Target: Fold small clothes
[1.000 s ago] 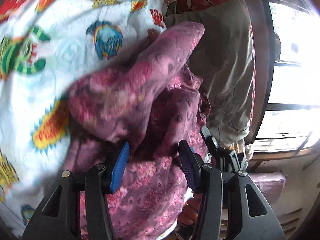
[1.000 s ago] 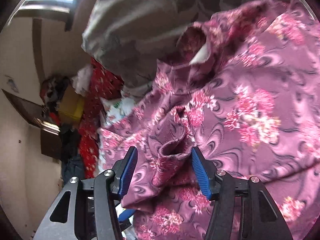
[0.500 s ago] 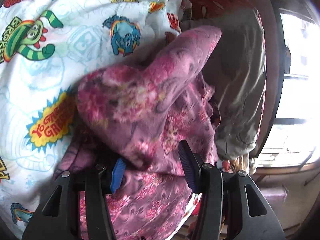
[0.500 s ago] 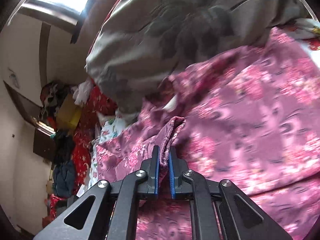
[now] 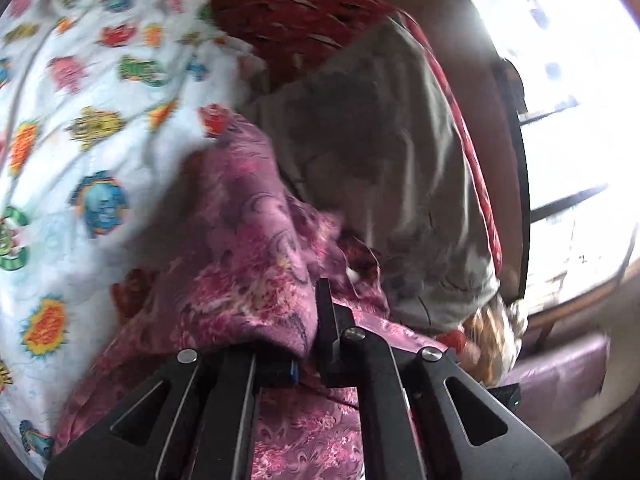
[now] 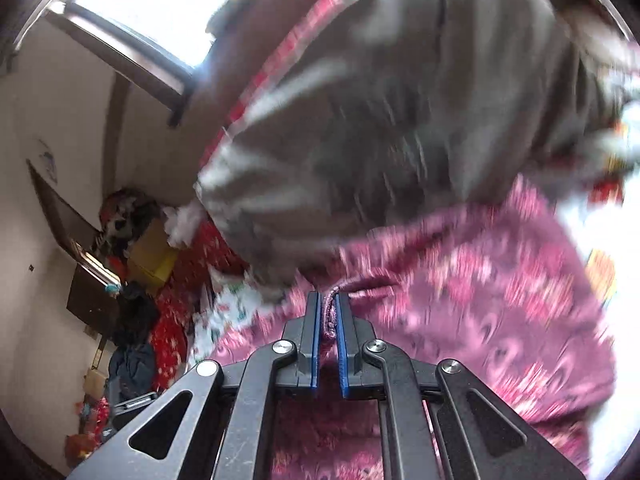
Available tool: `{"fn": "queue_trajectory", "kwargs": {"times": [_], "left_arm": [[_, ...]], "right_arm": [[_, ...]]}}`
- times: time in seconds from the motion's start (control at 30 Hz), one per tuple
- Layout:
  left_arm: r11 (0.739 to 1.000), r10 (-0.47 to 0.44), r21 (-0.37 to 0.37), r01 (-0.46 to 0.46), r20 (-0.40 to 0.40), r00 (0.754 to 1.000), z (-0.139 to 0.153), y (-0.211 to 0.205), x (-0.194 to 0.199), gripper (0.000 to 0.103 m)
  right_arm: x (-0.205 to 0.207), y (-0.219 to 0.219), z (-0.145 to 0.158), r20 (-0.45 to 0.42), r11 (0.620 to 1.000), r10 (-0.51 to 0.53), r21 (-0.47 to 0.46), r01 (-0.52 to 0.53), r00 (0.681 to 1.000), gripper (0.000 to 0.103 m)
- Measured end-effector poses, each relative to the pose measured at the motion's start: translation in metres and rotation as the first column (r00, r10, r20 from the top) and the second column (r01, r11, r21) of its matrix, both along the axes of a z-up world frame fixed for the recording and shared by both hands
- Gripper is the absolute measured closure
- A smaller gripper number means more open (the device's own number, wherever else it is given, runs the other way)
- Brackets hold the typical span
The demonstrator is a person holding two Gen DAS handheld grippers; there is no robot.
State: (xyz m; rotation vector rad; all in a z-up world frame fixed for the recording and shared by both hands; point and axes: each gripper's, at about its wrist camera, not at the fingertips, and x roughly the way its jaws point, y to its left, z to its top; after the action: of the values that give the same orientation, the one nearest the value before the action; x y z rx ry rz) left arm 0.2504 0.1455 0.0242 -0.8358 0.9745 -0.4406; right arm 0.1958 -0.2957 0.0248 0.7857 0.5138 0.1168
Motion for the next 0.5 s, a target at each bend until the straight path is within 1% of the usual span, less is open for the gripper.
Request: {"fn": "queue_trajectory", "kwargs": {"times": [0.07, 0.13, 0.17, 0.2, 0.27, 0.33, 0.4, 0.43, 0.47, 0.5], "left_arm": [[0.999, -0.033, 0.031, 0.034, -0.029, 0.999, -0.012, -0.014, 0.001, 0.099], [0.997, -0.056, 0.056, 0.061, -0.092, 0.994, -0.036, -0.026, 0.001, 0.099], [0.996, -0.063, 0.059, 0.072, -0.135, 0.989, -0.051, -0.030, -0.001, 0.099], [0.996, -0.072, 0.045, 0.081, -0.180, 0.981, -0.066, -0.031, -0.003, 0.099], [0.996, -0.076, 0.022, 0.084, -0.245, 0.967, -0.087, -0.028, -0.007, 0.099], [0.996, -0.085, -0.005, 0.087, -0.261, 0.962, -0.096, -0.022, -0.011, 0.099], [0.996, -0.090, -0.008, 0.091, -0.244, 0.966, -0.093, -0.015, -0.014, 0.097], [0.995, -0.093, -0.004, 0.095, -0.234, 0.968, -0.090, -0.012, -0.016, 0.095], [0.995, -0.094, 0.005, 0.097, -0.225, 0.970, -0.088, -0.011, -0.015, 0.093], [0.994, -0.099, 0.011, 0.104, -0.216, 0.971, -0.084, -0.007, -0.016, 0.089]], "right_arm": [[-0.005, -0.006, -0.001, -0.012, 0.998, -0.021, -0.056, 0.020, 1.000, 0.097], [-0.008, -0.010, -0.016, -0.072, 0.993, -0.043, -0.113, 0.034, 0.996, 0.097], [-0.010, -0.012, -0.027, -0.107, 0.991, -0.048, -0.130, 0.034, 0.993, 0.097], [-0.013, -0.014, -0.043, -0.155, 0.990, -0.053, -0.141, 0.031, 0.986, 0.097], [-0.020, -0.017, -0.067, -0.221, 0.991, -0.056, -0.132, 0.027, 0.974, 0.097], [-0.027, -0.021, -0.086, -0.266, 0.994, -0.036, -0.111, 0.007, 0.963, 0.096], [-0.029, -0.024, -0.095, -0.301, 0.997, -0.024, -0.071, 0.003, 0.953, 0.090], [-0.030, -0.028, -0.095, -0.296, 0.999, -0.032, -0.042, 0.020, 0.955, 0.090], [-0.031, -0.032, -0.094, -0.285, 0.999, -0.037, -0.014, 0.035, 0.958, 0.086], [-0.030, -0.036, -0.095, -0.277, 0.999, -0.045, 0.016, 0.052, 0.960, 0.072]]}}
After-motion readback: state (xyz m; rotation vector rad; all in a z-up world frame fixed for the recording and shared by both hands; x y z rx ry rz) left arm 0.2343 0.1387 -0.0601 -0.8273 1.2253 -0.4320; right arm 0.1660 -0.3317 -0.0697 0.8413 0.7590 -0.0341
